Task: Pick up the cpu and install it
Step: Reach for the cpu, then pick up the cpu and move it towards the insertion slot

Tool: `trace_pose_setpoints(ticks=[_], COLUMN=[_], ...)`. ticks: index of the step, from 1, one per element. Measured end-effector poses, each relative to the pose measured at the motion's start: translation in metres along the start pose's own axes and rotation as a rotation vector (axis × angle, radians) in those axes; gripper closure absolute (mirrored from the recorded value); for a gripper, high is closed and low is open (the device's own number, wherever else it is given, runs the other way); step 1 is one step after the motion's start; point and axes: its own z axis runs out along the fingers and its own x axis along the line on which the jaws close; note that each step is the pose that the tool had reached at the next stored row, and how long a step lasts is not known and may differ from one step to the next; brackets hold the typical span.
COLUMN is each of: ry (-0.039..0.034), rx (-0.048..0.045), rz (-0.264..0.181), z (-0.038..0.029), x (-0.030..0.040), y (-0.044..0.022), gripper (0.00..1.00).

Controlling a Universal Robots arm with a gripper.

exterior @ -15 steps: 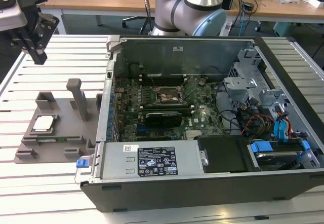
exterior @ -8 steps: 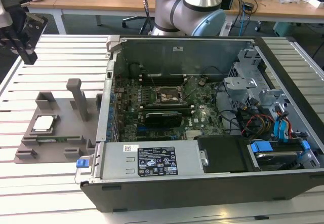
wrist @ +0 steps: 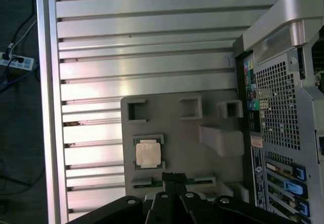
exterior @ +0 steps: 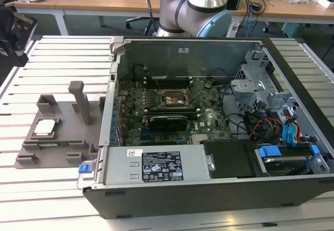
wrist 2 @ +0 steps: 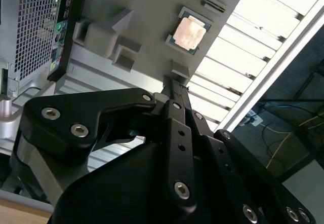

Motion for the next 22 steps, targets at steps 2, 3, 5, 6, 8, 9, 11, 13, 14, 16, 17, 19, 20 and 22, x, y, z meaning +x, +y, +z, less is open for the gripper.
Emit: trace_pose_setpoints(ticks=[2,3,5,6,8,9,11,13,14,16,17,19,20,22], ry=[0.0,0.0,-0.0001,-0.0001,0.0,0.0,0.0,0.0,0.0,0.0,0.0,0.0,0.0,0.0], rx=[0.0,0.0,-0.0001,0.0,0.0,0.0,0.0,0.0,0.0,0.0,0.0,0.0,0.0,0.0], rz=[0.0,0.0,0.0,0.0,0.0,0.0,0.0,0.0,0.0,0.0,0.0,0.0,0.0,0.0], z=[0.0,0.0,0.0,0.0,-0.0001,0.0,0.0,-0.0001,0.0,0.0,0.0,-0.0001,-0.0001,0.0], x=[0.0013,0.0013,0.0014,0.0015,0.0015,0.0015,0.0017,0.0017,0.0018,0.0018,0.0018,0.0018,0.0018,0.0019], y=[-0.0001,-0.0001,-0.0001,-0.0001,-0.0001,-0.0001,-0.0001,-0.0001,-0.0001,-0.0001,-0.0002,-0.0001,-0.0001,-0.0001], gripper=[0.89,0.89,0.89,0.89,0.89,0.89,0.89,0.89,0.89,0.89,0.89,0.89,0.89,0.89])
